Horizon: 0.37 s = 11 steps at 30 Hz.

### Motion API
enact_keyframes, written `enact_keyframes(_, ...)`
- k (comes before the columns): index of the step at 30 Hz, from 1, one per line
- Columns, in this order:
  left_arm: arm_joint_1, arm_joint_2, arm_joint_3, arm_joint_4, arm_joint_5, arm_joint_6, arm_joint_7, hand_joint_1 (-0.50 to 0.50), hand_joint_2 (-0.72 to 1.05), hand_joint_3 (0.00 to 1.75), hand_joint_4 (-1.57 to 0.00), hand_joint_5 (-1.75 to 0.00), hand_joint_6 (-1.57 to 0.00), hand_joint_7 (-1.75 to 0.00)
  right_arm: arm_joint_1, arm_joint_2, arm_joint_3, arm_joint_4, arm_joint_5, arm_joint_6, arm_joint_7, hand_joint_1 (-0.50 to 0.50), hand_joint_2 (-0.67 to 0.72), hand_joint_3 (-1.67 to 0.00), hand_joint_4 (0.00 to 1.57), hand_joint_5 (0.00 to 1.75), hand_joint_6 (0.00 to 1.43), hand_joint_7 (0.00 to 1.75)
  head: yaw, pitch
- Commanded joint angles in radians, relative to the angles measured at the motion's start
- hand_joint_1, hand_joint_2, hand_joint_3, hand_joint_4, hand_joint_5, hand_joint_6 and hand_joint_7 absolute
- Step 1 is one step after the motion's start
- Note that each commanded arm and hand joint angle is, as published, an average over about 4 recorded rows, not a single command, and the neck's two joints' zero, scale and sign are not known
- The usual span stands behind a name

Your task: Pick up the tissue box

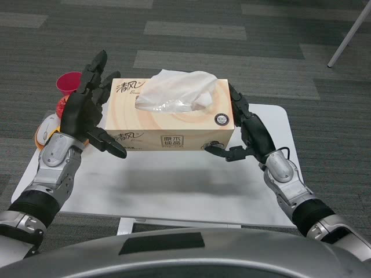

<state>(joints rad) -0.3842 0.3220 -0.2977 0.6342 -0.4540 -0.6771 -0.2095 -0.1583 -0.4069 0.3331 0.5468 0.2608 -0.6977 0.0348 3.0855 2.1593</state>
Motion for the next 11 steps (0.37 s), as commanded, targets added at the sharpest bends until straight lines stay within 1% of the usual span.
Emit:
enact_keyframes(1,-0.009,-0.006,-0.006,-0.009,-0.004,0.001,0.005,0.50,-0.28,0.00,0.00,-0.51,0.00,-0.07,-0.006,0.000,0.015,-0.028,-0.012,-0.005,0.014,-0.46,-0.48,-0.63,0.00,0.19,0.00,0.10,0.000,-0.001)
enact_keyframes(3,-0.009,-0.006,-0.006,-0.009,-0.003,0.001,0.005,0.50,-0.28,0.00,0.00,-0.51,0.00,-0.07,-0.006,0.000,0.015,-0.028,-0.012,-0.005,0.013,-0.46,-0.48,-0.63,0.00,0.19,0.00,0.10,0.000,-0.001)
enact_keyframes(5,-0.009,-0.006,-0.006,-0.009,-0.003,0.002,0.005,0.50,-0.28,0.00,0.00,-0.51,0.00,-0.07,-0.006,-0.001,0.015,-0.028,-0.012,-0.005,0.013,-0.46,-0.48,-0.63,0.00,0.19,0.00,0.07,0.000,-0.001)
enact_keyframes(11,-0.009,-0.007,-0.008,-0.008,-0.002,0.001,0.005,0.50,-0.28,0.00,0.00,-0.51,0.00,-0.07,-0.006,0.000,0.017,-0.028,-0.012,-0.005,0.013,-0.46,-0.48,-0.63,0.00,0.19,0.00,0.07,0.000,-0.001)
